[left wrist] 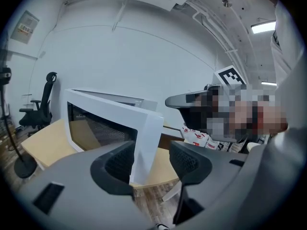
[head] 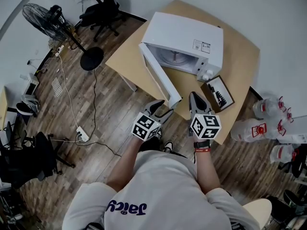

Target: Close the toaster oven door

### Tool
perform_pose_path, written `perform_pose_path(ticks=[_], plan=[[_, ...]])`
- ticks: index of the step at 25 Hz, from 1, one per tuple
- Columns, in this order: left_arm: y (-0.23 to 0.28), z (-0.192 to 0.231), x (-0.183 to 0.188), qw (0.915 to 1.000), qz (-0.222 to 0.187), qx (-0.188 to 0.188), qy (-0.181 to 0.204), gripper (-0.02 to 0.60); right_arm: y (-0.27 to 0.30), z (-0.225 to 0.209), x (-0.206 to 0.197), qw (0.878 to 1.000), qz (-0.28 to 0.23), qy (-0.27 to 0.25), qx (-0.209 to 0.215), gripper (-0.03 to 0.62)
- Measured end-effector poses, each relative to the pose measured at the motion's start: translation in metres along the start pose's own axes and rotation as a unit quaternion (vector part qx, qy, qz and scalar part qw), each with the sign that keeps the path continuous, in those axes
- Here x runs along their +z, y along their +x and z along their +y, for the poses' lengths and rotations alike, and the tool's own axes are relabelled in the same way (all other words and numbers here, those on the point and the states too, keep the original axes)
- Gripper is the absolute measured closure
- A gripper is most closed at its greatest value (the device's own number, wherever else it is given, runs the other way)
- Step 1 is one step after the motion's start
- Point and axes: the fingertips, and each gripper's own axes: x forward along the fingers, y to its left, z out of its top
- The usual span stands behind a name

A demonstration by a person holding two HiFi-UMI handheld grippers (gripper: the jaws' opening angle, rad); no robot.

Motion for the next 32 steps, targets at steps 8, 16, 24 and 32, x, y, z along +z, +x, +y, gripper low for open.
perform_pose_path(ticks=[8, 16, 24, 32], plan=[[0.01, 0.002, -0.001, 0.9999, 0.008, -0.008, 0.008, 0.356, 0.002, -0.005, 0.004, 1.0, -0.002, 0.001, -0.009, 0.579], [0.02, 0.001, -0.003, 0.9997, 0.018, -0.013, 0.014, 0.356, 0.001, -0.017, 0.004, 1.0, -0.005, 0.007, -0.021, 0.579], [0.024, 0.006, -0.001, 0.9994, 0.024, 0.006, 0.026, 0.425, 0.0, -0.022, 0.005, 1.0, -0.006, 0.008, -0.025, 0.579], [0.024, 0.005, -0.001, 0.9987, 0.031, 0.005, 0.039, 0.432, 0.003, -0.02, 0.003, 1.0, -0.002, 0.009, -0.027, 0.579]])
